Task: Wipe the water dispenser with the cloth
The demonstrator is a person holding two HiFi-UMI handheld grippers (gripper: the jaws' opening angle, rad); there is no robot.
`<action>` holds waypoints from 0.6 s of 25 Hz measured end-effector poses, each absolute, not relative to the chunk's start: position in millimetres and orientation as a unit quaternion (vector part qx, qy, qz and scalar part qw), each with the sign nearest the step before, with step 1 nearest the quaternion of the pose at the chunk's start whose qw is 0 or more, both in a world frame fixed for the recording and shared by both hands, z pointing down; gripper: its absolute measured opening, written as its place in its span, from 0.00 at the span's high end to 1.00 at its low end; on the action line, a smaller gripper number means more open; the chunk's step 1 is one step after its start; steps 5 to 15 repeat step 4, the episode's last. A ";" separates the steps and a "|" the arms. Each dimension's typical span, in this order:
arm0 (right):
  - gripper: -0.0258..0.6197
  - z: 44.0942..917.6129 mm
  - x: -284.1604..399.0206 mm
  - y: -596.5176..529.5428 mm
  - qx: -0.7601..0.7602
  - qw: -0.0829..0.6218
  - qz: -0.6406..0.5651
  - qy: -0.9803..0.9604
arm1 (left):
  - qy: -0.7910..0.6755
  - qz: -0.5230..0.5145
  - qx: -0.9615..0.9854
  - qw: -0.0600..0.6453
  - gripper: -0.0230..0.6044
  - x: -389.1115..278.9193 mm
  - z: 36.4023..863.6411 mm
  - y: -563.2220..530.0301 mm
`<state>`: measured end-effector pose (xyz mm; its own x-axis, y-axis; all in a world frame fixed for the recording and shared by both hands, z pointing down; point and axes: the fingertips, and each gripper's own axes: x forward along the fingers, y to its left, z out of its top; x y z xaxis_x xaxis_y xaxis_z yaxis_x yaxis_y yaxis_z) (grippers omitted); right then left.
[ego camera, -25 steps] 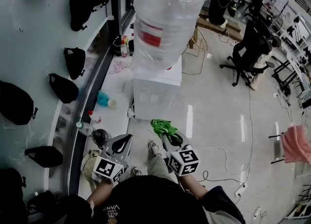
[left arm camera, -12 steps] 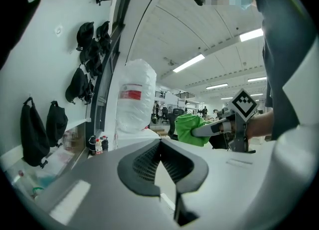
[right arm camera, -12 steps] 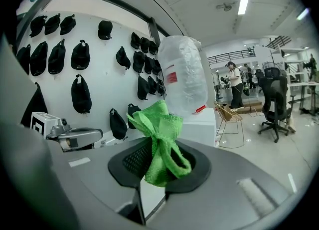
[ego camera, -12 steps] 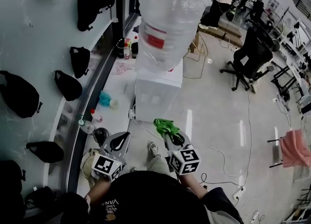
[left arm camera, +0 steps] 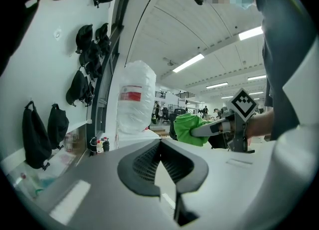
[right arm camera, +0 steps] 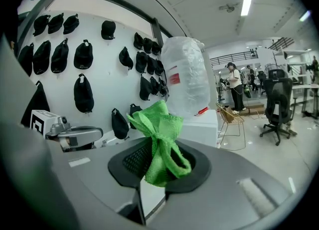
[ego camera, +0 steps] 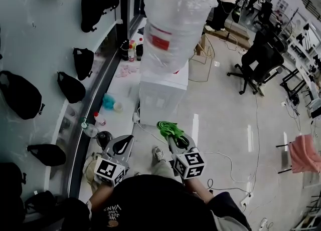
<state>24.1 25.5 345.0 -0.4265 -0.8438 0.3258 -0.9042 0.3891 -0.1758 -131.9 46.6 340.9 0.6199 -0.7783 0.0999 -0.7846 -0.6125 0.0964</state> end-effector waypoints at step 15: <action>0.83 349.0 24.2 26.0 0.523 0.095 0.168 -0.830 | -0.434 0.026 0.898 0.066 0.96 -129.1 343.3 47.4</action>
